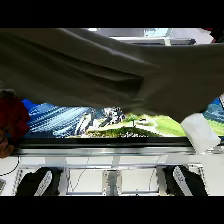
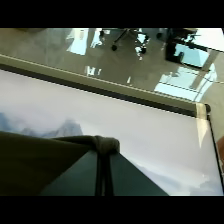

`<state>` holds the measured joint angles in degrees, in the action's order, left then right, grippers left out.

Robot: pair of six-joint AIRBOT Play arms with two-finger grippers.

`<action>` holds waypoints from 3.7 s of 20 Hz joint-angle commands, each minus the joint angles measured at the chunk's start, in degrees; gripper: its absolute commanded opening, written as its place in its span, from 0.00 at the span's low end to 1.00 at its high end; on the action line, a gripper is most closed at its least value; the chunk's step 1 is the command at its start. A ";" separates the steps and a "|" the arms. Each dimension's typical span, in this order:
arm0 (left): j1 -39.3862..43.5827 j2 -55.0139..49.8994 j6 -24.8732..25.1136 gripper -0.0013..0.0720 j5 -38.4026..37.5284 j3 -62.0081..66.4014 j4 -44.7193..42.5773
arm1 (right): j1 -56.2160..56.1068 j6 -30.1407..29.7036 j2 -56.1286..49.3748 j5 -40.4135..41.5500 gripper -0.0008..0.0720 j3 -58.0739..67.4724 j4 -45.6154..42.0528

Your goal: Fold the shirts.

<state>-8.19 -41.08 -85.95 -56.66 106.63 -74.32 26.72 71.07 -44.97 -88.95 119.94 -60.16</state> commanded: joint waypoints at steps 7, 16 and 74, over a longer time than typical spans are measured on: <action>-0.02 -17.84 1.22 0.03 -18.49 -3.96 2.23 | -1.84 -3.43 -18.12 2.86 0.04 -12.87 24.92; 0.02 -51.23 1.11 0.03 2.99 -16.11 9.46 | -18.29 -5.14 -54.99 25.42 0.04 -23.87 14.86; -13.92 -0.46 -32.74 0.65 -2.51 -79.93 -0.24 | -7.48 -14.49 -31.67 19.89 0.05 -81.90 28.46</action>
<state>-22.04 -41.54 -105.75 -58.37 28.97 -67.77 19.35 57.14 -79.50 -68.47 38.00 -32.62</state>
